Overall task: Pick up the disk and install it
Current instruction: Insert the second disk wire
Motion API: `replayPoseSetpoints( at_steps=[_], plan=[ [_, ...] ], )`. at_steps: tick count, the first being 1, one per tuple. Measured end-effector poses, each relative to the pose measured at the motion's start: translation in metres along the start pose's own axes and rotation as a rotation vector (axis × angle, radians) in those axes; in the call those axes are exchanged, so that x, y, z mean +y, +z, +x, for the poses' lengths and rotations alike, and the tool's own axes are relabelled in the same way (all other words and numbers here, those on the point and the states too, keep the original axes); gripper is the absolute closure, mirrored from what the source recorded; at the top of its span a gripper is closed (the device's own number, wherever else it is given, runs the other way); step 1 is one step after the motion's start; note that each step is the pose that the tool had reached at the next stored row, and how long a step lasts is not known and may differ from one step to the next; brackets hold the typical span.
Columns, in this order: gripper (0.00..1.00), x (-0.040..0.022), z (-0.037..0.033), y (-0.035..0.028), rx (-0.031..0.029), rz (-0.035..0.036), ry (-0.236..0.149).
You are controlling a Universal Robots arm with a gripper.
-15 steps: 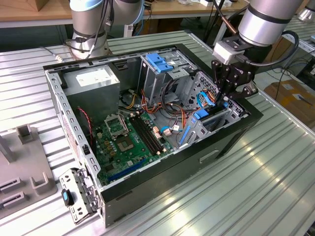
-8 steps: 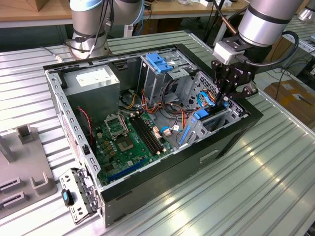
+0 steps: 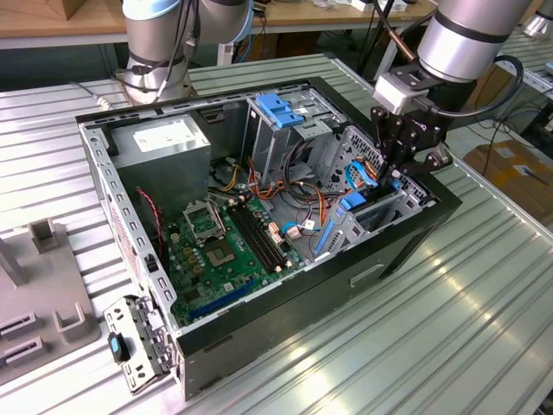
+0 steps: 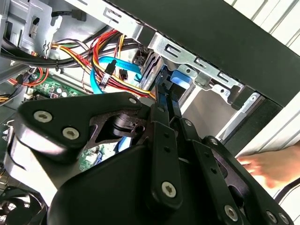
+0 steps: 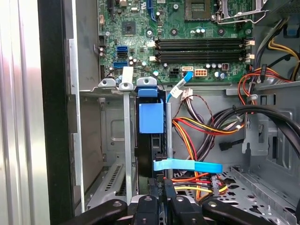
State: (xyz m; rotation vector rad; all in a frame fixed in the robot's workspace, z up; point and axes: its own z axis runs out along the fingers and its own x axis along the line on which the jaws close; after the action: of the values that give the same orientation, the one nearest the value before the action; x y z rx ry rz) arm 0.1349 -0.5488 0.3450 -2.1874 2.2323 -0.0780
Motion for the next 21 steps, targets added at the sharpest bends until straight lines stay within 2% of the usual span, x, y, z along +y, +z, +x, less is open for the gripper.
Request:
replayPoseSetpoints(
  at_steps=[7, 9, 12, 14, 21],
  plan=[
    [0.84, 0.0001, 0.0000, 0.0021, -0.0002, -0.0002, 0.000],
    [0.84, 0.0000, 0.0000, -0.0006, -0.0018, -0.0002, 0.000],
    [0.84, -0.0001, 0.0001, -0.0024, -0.0005, -0.0002, 0.000],
    [0.84, 0.0000, 0.0000, -0.0019, -0.0055, -0.0003, 0.000],
    [0.84, 0.0002, 0.0000, 0.0020, -0.0053, -0.0011, 0.000]
  ],
)
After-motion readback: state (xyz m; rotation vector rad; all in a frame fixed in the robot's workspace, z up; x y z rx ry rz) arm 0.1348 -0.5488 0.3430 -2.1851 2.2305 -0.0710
